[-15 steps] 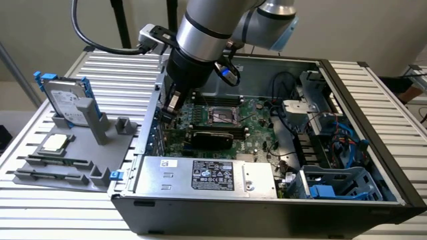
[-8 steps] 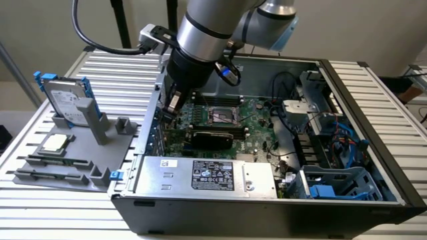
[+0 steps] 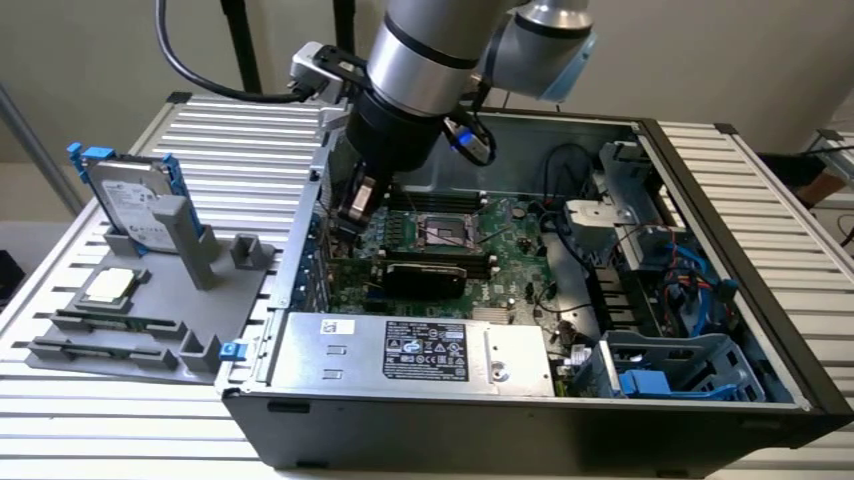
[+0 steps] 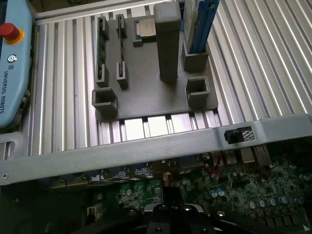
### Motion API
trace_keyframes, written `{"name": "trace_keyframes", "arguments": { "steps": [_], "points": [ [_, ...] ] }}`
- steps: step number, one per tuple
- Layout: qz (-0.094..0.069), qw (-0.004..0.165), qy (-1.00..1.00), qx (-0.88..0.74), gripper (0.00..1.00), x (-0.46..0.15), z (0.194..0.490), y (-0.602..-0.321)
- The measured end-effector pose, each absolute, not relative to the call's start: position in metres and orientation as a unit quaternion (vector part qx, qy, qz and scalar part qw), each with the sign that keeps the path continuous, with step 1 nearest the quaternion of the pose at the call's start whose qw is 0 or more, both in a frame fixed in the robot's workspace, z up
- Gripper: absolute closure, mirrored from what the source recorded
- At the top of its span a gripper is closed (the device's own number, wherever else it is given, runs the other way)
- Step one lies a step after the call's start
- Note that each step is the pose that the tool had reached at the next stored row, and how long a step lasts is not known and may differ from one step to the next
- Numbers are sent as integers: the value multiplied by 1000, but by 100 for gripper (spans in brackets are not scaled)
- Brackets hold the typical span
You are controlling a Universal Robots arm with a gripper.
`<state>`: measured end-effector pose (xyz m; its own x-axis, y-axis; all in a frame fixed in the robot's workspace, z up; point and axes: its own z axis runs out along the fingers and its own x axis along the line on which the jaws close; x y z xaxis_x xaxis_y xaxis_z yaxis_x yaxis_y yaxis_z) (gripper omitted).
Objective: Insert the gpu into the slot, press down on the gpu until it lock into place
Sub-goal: 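Press down on the gpu until it lock into place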
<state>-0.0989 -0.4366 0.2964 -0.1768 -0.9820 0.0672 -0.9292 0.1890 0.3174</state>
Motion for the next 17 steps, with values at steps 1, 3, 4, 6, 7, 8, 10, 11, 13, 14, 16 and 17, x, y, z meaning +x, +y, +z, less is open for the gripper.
{"name": "trace_keyframes", "arguments": {
  "steps": [1, 3, 4, 6, 7, 8, 10, 11, 13, 14, 16, 17],
  "points": [
    [-98, 124, -761, 629, 89, -98, 296, -437],
    [-87, 111, -763, 631, 89, -96, 296, -437],
    [-82, 104, -764, 632, 89, -95, 296, -437],
    [-71, 90, -766, 633, 89, -92, 296, -437],
    [-65, 84, -766, 634, 89, -91, 296, -437],
    [-59, 77, -767, 634, 89, -89, 296, -437],
    [-49, 64, -768, 635, 89, -86, 296, -437],
    [-44, 58, -769, 635, 89, -85, 296, -437],
    [-35, 47, -770, 636, 89, -82, 296, -437],
    [-31, 42, -770, 636, 89, -81, 296, -437],
    [-24, 34, -770, 636, 89, -79, 296, -437],
    [-22, 31, -770, 636, 89, -78, 296, -437]
  ]
}}
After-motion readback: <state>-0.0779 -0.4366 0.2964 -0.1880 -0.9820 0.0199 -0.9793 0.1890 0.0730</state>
